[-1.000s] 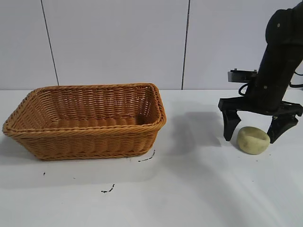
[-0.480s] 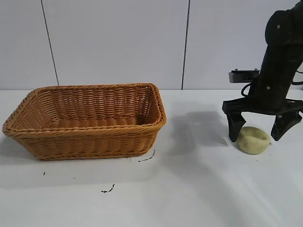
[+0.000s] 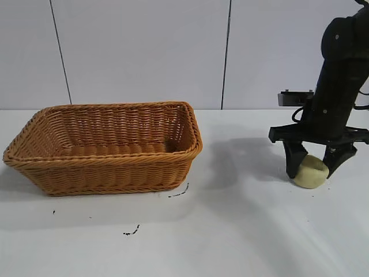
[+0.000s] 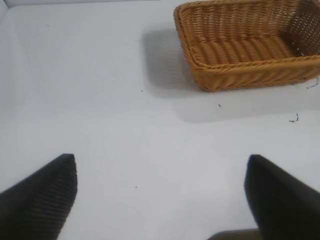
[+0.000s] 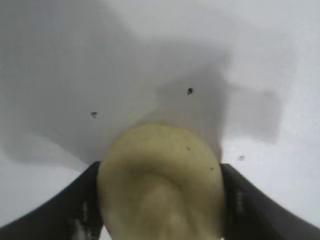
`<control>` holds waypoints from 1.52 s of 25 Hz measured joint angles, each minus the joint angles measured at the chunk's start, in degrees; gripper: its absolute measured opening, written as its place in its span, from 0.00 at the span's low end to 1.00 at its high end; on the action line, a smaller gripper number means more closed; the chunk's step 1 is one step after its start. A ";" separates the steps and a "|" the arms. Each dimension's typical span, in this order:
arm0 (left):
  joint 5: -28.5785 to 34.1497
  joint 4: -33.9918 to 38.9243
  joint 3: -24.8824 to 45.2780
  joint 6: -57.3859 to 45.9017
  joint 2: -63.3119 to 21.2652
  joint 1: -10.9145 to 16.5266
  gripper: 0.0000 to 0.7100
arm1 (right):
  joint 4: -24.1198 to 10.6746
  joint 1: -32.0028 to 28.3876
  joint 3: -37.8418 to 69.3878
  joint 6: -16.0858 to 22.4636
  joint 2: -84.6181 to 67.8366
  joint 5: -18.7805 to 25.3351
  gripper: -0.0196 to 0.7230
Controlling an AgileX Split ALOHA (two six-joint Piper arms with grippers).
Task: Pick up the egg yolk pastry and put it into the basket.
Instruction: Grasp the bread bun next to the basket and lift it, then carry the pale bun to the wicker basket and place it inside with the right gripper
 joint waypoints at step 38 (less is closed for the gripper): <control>0.00 0.00 0.00 0.00 0.00 0.00 0.98 | 0.68 12.07 -28.53 -1.03 -6.35 14.63 0.33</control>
